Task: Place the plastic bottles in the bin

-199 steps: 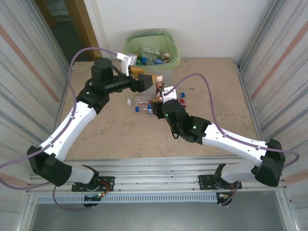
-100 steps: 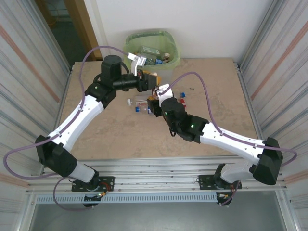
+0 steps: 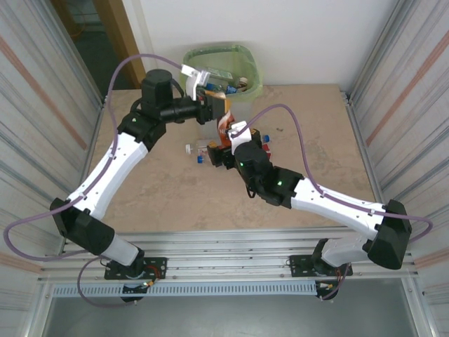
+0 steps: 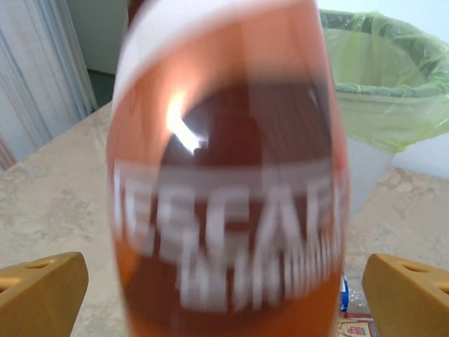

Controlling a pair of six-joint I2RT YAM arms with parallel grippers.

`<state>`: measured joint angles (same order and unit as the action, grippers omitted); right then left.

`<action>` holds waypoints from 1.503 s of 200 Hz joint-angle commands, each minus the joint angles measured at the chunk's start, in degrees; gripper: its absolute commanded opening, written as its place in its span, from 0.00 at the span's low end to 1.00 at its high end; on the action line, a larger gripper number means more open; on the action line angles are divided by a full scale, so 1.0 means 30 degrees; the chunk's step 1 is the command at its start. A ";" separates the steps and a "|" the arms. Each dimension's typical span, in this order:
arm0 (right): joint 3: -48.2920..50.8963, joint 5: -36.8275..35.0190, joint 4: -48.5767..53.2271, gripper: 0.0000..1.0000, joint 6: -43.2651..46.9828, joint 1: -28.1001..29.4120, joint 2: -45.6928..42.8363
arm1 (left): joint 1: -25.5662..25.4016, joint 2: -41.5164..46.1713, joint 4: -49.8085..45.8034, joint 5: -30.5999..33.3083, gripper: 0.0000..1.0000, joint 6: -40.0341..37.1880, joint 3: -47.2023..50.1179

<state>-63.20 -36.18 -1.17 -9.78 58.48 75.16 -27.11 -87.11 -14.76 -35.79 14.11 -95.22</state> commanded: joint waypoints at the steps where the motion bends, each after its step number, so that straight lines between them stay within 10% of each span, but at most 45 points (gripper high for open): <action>1: 0.0204 -0.0685 0.0135 0.98 -0.0638 -0.0069 -0.1343 | 0.0667 -0.0479 -0.0814 0.2239 0.13 -0.1996 -0.2504; 118: 0.0879 -0.2862 0.3965 0.98 -0.4558 -0.0157 -0.2699 | 0.3708 -1.0574 -0.3276 0.6192 0.10 -0.4238 -1.7096; 268: 0.0852 -0.2767 0.6643 0.98 -0.7802 -0.1600 -0.2699 | 0.4255 -1.3766 -0.5244 0.3400 0.17 -0.4333 -1.7414; 300: 0.0048 -0.2036 0.8304 0.98 -0.8983 -0.2845 -0.2322 | 0.4380 -1.4348 -0.5082 0.3004 0.42 -0.3918 -1.7479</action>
<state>-60.86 -43.44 18.57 -32.27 52.71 68.25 -14.55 -128.14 -27.24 -24.32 1.72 -146.50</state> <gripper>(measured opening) 0.978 0.362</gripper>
